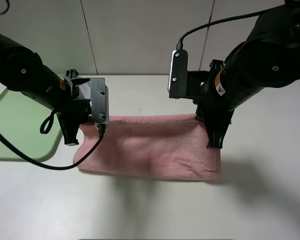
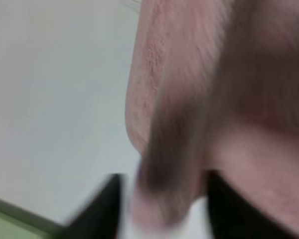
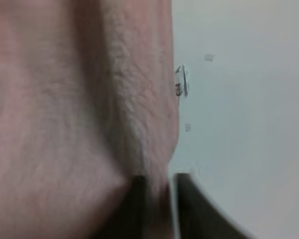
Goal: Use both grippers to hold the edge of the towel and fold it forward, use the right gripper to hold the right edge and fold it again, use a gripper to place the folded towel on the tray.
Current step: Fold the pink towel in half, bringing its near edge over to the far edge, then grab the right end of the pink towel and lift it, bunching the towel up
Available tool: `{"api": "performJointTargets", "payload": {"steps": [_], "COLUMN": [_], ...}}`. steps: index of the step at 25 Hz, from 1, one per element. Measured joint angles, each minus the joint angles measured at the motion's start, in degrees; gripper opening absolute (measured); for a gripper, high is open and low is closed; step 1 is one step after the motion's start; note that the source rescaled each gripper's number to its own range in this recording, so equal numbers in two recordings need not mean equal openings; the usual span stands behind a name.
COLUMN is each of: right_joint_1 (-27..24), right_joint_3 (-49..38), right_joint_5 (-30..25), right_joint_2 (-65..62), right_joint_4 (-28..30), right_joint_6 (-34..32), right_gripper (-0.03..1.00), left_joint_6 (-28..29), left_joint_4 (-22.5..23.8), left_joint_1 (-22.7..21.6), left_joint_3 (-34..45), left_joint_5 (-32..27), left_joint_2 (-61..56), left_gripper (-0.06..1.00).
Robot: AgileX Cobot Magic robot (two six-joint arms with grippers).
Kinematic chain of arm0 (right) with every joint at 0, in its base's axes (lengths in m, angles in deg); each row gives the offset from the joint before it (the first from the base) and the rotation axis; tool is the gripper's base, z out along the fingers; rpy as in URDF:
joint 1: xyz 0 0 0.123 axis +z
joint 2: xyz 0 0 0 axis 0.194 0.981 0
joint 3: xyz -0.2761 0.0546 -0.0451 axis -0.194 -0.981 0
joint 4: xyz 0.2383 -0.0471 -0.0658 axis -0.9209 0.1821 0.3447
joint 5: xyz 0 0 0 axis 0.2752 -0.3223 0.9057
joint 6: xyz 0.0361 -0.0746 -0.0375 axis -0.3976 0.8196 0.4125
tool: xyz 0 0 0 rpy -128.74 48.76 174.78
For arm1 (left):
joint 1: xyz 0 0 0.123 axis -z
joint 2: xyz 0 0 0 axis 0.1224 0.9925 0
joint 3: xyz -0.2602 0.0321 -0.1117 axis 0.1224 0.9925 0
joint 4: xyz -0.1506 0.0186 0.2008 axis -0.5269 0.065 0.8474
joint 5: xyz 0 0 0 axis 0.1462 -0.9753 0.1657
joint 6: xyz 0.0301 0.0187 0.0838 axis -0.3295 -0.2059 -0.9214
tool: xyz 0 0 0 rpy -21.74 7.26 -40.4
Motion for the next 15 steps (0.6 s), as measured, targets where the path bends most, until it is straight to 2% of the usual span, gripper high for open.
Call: {"api": "performJointTargets", "payload": {"steps": [1, 2, 3, 5, 8, 15], "right_joint_1": [0.0, 0.0, -0.1, -0.2, -0.2, -0.2], "right_joint_3": [0.0, 0.0, 0.0, 0.0, 0.0, 0.0], "right_joint_5": [0.1, 0.1, 0.2, 0.3, 0.3, 0.5], "right_joint_2": [0.0, 0.0, 0.0, 0.0, 0.0, 0.0], "right_joint_4": [0.3, 0.8, 2.0, 4.6, 6.3, 6.7], "right_joint_6": [-1.8, -3.8, -5.4, -8.5, -10.8, -11.3], "right_gripper": [0.56, 0.74, 0.83, 0.94, 0.99, 1.0], "left_joint_6": [1.0, 1.9, 2.9, 4.3, 4.8, 5.4], "left_joint_4": [0.1, 0.1, 0.1, 0.1, 0.1, 0.1], "left_joint_1": [0.0, -0.1, -0.3, -0.8, -1.2, -1.2], "left_joint_3": [0.0, 0.0, 0.0, 0.0, 0.0, 0.0], "left_joint_5": [0.0, 0.3, 1.0, 2.5, 2.9, 2.8], "left_joint_2": [0.0, 0.0, 0.0, 0.0, 0.0, -0.1], "left_gripper": [0.57, 0.71, 0.82, 0.93, 0.98, 1.0]}}
